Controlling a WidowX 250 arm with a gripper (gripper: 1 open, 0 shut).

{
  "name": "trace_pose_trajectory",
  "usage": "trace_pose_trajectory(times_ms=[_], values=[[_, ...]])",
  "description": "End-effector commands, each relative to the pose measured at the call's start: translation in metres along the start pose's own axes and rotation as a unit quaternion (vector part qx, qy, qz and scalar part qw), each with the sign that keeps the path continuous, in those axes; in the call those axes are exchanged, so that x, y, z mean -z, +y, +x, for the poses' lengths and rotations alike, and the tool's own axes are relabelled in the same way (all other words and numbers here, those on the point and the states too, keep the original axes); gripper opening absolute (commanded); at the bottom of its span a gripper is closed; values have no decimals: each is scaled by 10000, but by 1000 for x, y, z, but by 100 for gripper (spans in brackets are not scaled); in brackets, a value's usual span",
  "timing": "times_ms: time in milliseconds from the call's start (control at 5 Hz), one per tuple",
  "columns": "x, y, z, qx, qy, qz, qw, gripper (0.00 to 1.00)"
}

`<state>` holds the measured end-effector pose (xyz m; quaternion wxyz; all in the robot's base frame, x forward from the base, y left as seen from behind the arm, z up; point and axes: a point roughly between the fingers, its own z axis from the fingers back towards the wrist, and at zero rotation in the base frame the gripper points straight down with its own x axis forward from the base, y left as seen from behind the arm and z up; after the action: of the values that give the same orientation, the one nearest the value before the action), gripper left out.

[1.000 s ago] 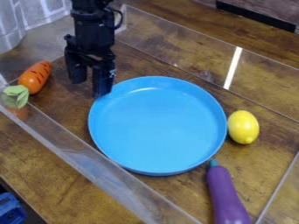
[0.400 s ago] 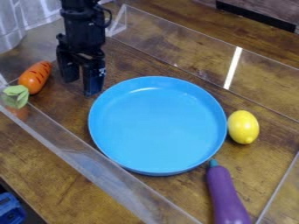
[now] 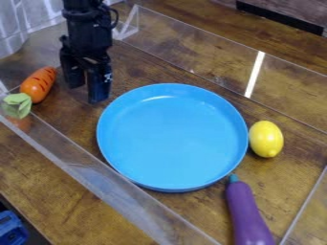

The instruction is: Move the carrot to the left side

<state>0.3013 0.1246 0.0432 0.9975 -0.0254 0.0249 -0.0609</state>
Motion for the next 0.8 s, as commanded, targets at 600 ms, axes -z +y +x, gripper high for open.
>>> trace_pose_trajectory(times_ms=[600], values=[[-11, 23, 2, -33, -419, 175, 9990, 100]])
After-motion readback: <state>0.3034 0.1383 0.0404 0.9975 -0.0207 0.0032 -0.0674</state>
